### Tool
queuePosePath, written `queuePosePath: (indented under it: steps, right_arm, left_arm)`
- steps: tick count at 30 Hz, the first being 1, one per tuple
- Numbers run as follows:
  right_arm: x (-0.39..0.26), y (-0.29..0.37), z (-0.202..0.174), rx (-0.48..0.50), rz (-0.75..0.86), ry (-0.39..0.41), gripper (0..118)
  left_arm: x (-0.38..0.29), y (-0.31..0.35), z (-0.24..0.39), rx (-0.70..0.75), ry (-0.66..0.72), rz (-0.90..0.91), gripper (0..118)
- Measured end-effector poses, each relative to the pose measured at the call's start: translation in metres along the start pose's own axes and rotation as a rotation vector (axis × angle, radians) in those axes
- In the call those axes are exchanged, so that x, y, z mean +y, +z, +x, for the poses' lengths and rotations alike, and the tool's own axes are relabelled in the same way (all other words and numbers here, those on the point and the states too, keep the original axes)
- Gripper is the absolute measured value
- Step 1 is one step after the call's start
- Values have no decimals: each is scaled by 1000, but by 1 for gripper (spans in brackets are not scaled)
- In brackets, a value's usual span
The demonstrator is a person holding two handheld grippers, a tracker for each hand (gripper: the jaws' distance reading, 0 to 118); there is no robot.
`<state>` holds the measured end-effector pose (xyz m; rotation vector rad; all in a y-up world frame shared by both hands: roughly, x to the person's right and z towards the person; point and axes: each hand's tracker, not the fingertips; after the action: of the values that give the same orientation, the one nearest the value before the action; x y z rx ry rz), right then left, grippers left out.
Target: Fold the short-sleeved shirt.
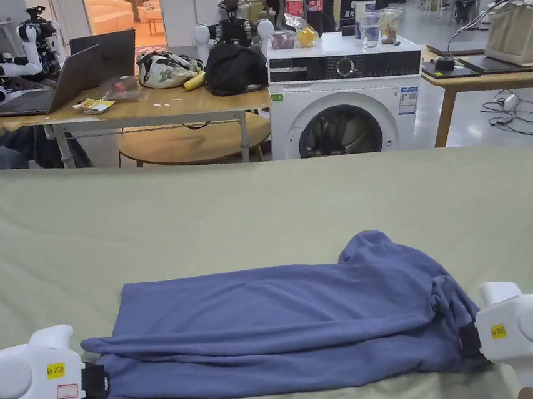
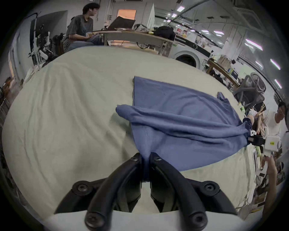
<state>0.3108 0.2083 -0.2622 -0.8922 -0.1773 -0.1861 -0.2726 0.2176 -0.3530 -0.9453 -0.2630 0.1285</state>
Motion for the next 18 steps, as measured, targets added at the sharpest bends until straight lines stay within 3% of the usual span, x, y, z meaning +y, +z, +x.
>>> queuePosePath:
  steps: [5,10,14,18]
  right_arm:
    - [0,46,-6,14,51,20,3]
    - [-27,85,-13,-41,64,68,3]
    - [-65,95,-12,-27,7,47,3]
    - [-99,85,-16,-75,-65,63,3]
  left_arm:
    - [7,30,1,-34,-4,47,3]
    - [-10,60,-11,-24,-12,65,3]
    - [-38,67,-25,-18,-9,43,3]
    - [-65,59,-35,-4,-16,-4,3]
